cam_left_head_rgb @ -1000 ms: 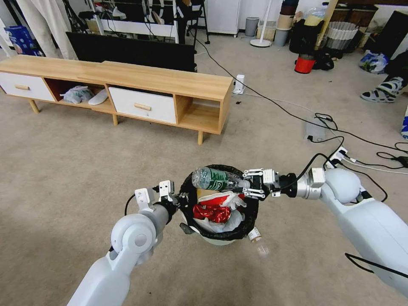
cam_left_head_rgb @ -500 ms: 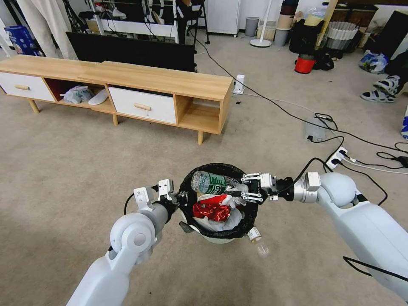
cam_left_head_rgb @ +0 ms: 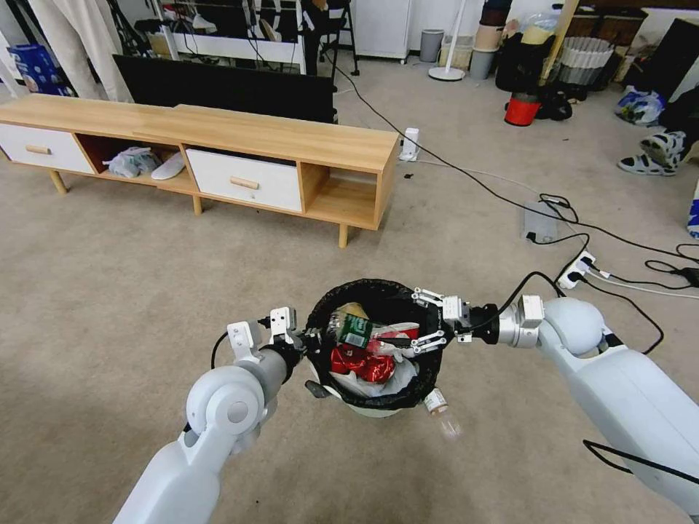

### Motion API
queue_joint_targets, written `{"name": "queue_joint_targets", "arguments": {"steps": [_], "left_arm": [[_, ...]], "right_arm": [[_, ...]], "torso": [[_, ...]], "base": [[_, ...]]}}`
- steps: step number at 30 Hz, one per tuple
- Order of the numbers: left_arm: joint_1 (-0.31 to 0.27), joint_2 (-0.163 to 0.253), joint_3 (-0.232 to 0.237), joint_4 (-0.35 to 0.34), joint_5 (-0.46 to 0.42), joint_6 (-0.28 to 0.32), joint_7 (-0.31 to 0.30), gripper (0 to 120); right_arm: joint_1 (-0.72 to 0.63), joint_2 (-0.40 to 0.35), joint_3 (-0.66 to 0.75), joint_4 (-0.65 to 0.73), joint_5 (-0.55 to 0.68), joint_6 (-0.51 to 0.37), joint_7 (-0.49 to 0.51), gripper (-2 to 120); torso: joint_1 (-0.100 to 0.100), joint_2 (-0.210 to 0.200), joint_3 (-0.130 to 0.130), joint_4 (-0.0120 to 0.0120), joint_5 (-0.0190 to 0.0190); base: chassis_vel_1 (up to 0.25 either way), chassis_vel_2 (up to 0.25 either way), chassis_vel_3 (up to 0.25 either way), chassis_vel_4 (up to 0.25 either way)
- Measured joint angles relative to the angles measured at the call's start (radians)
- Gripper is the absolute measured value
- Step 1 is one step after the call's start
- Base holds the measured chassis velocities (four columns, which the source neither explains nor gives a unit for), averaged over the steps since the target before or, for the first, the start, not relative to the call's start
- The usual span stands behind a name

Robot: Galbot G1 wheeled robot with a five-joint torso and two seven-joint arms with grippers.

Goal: Pick up the trash bin and place the garbage on the floor into it.

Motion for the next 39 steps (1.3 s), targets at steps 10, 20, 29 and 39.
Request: {"name": "queue_joint_targets", "arguments": {"steps": [10, 20, 29, 39], "left_arm": [[0.001, 0.004, -0.009, 0.000, -0.005, 0.000, -0.004, 3], [0.003, 0.004, -0.021, 0.007, -0.003, 0.000, -0.006, 3], [0.010, 0.008, -0.046, 0.012, -0.003, 0.000, -0.010, 3], [0.014, 0.011, -0.084, 0.006, -0.019, 0.000, -0.023, 3]], "right_arm": [[0.011, 0.010, -0.004, -0.009, 0.002, 0.004, 0.004, 100], [0.025, 0.014, 0.023, 0.006, 0.024, 0.006, 0.005, 100], [0.009, -0.008, 0.121, 0.074, 0.066, -0.002, 0.013, 100], [-0.039, -0.028, 0.245, 0.086, 0.087, -0.012, 0.028, 100]], "torso": [[0.000, 0.000, 0.000, 0.0000, 0.0000], [0.000, 0.000, 0.000, 0.0000, 0.0000], [0.000, 0.000, 0.000, 0.0000, 0.0000], [0.000, 0.000, 0.000, -0.0001, 0.0000]], "base": [[0.000, 0.000, 0.000, 0.000], [0.000, 0.000, 0.000, 0.000], [0.000, 0.000, 0.000, 0.000], [0.000, 0.000, 0.000, 0.000]]}}
